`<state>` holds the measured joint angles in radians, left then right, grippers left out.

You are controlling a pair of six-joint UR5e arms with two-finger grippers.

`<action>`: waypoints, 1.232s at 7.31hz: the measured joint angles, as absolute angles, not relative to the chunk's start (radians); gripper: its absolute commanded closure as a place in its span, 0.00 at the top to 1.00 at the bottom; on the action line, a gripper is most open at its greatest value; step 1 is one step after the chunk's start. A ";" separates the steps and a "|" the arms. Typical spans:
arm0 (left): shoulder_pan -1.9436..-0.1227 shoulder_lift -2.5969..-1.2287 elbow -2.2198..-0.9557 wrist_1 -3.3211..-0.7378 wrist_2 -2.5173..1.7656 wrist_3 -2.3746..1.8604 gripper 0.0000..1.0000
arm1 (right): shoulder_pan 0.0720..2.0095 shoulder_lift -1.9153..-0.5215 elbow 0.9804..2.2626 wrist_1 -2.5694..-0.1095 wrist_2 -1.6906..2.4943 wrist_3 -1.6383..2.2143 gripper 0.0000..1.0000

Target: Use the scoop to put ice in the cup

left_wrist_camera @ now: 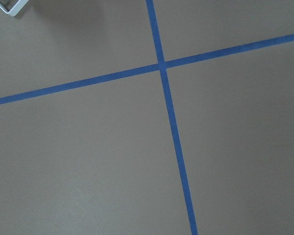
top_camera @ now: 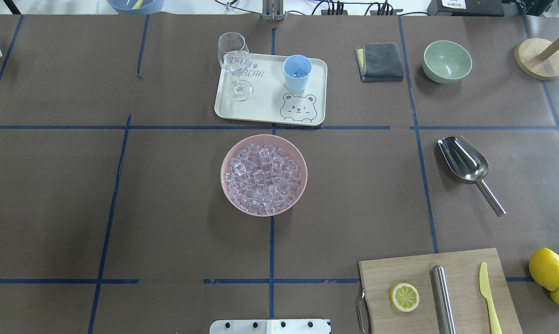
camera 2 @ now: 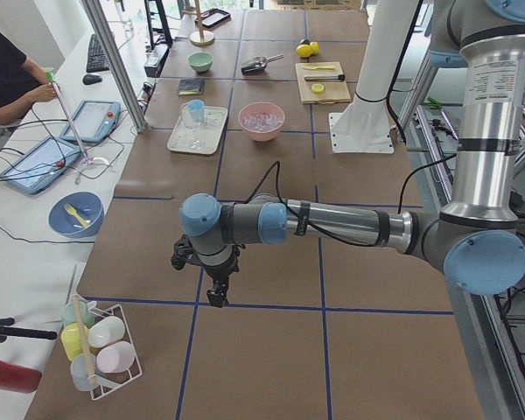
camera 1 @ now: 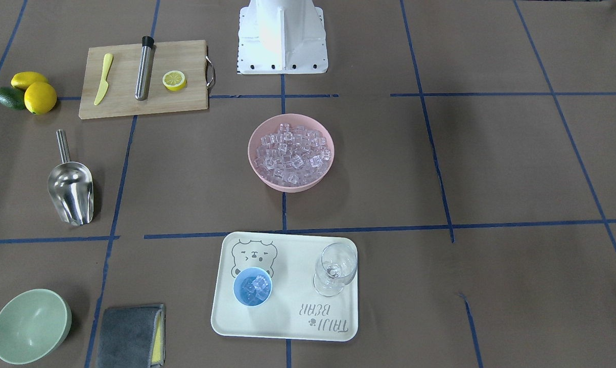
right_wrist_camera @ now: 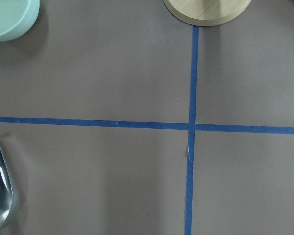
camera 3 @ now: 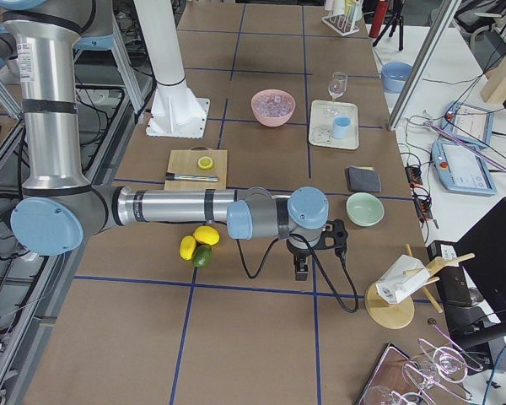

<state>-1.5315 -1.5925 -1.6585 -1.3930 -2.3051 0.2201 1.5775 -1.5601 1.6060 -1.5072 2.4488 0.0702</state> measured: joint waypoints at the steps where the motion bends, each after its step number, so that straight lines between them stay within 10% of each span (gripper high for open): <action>1: -1.532 -1.595 -1.659 -1.393 -2.305 0.220 1.00 | 1.601 -1.572 1.606 -1.508 2.449 0.070 1.00; 9: -1.533 -1.606 -1.660 -1.391 -2.306 0.215 1.00 | 1.635 -1.602 1.603 -1.497 2.440 0.069 1.00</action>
<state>-1.5334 -1.6064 -1.6598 -1.3913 -2.3056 0.2149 1.6353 -1.6024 1.6027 -1.4974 2.4400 0.0692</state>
